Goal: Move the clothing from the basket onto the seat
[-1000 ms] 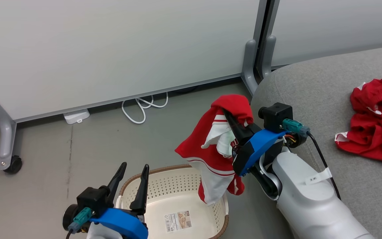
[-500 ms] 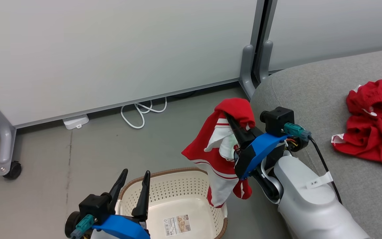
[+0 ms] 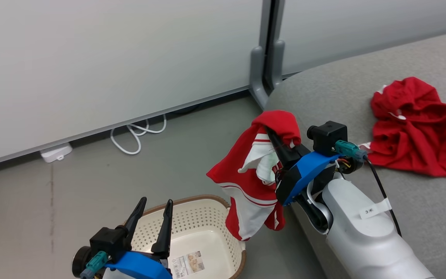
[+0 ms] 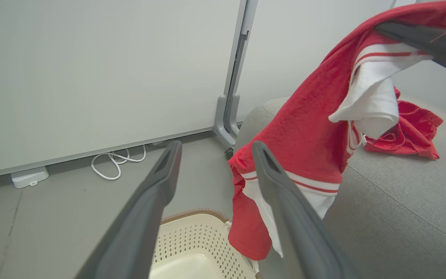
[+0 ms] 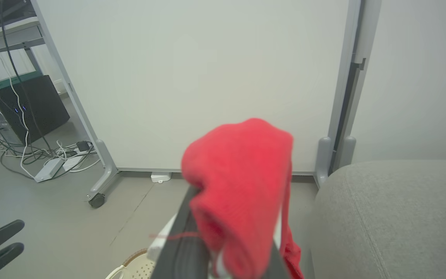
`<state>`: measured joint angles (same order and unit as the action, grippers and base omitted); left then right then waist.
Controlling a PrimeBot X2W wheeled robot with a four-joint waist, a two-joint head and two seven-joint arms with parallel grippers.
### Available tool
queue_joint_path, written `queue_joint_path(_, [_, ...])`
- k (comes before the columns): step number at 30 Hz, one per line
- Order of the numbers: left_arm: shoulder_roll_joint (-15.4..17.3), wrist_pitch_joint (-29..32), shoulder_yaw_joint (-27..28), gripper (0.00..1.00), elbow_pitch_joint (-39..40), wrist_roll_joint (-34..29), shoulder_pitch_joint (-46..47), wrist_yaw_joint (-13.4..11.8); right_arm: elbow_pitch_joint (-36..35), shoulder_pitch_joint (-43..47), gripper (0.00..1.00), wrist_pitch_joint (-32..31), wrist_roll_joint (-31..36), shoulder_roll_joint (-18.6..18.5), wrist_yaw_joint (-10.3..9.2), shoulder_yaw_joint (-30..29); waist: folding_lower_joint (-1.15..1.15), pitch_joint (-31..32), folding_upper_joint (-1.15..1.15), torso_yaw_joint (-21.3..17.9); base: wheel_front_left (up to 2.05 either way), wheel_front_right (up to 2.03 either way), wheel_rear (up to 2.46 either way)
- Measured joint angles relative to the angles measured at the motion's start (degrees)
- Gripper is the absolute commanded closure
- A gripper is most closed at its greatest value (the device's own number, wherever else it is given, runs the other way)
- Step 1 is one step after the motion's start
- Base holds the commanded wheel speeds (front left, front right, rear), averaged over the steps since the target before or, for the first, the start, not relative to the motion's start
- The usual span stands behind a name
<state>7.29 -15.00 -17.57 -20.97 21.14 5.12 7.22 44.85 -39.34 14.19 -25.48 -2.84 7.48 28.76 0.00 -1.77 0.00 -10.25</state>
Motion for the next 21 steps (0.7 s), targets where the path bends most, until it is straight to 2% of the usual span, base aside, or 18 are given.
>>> queue_joint_path(21, [0.9, -0.1, -0.5, 0.0, 0.4, -0.4, 2.2, 0.2, -2.0, 1.3, 1.0, -0.5, 1.2, 0.0, 0.0, -2.2, 0.0, -2.5, 0.0, -16.0, 0.0, 0.0, 0.0])
